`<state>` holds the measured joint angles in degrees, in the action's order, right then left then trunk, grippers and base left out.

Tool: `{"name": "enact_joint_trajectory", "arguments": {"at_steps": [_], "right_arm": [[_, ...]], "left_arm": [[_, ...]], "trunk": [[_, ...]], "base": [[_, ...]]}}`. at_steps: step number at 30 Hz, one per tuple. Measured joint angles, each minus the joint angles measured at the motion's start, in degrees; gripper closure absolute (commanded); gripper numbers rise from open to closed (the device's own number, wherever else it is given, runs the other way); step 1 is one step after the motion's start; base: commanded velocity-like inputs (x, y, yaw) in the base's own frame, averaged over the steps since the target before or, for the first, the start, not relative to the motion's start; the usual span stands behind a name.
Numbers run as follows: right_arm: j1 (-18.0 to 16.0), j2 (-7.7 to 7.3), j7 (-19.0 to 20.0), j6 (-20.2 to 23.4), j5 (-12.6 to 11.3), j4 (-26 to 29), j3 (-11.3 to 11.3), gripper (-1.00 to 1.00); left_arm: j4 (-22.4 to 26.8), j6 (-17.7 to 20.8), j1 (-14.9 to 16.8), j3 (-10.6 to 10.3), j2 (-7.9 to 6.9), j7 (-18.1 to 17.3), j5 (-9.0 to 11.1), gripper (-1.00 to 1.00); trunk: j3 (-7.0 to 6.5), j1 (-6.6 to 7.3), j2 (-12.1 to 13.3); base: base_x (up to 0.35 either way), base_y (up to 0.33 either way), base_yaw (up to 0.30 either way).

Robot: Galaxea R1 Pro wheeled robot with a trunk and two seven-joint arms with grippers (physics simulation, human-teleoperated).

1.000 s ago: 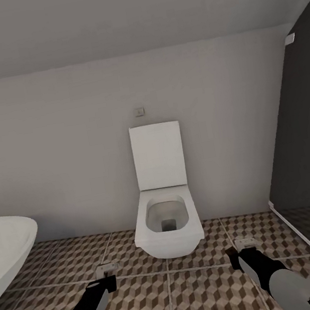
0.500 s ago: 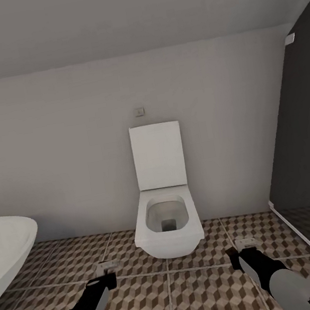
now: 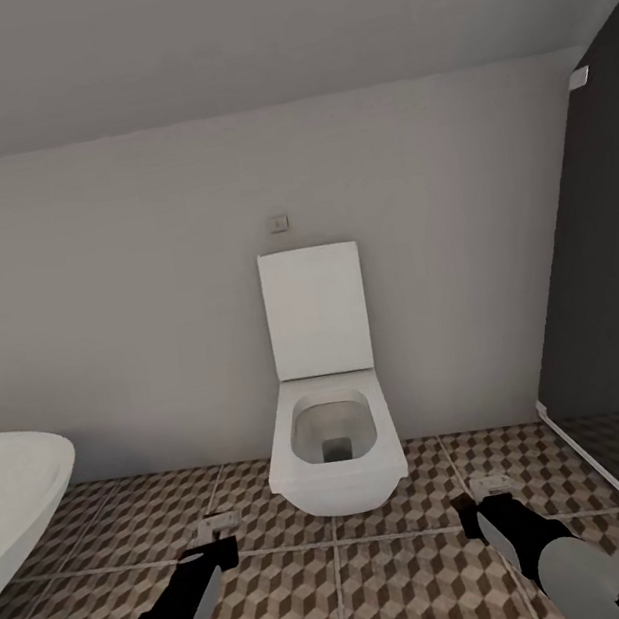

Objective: Take the four mousetraps from the cabinet in the bathroom and place them on the bathroom floor. Make sure all four end up on the same floor surface, and ensure that at least two of them are either under or directly next to the same bathroom sink.

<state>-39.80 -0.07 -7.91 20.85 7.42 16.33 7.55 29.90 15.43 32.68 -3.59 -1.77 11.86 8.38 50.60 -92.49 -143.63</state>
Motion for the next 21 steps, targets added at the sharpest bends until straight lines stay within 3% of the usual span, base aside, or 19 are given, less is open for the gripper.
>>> {"name": "enact_joint_trajectory", "arguments": {"at_steps": [21], "right_arm": [[0.0,0.17,0.0,-0.2,0.0,0.6,0.0,1.0]], "left_arm": [[0.1,-0.3,0.0,-0.1,0.63,0.7,-0.2,1.0]], "trunk": [[0.0,0.0,0.0]], "base": [[0.0,0.0,0.0]]}}
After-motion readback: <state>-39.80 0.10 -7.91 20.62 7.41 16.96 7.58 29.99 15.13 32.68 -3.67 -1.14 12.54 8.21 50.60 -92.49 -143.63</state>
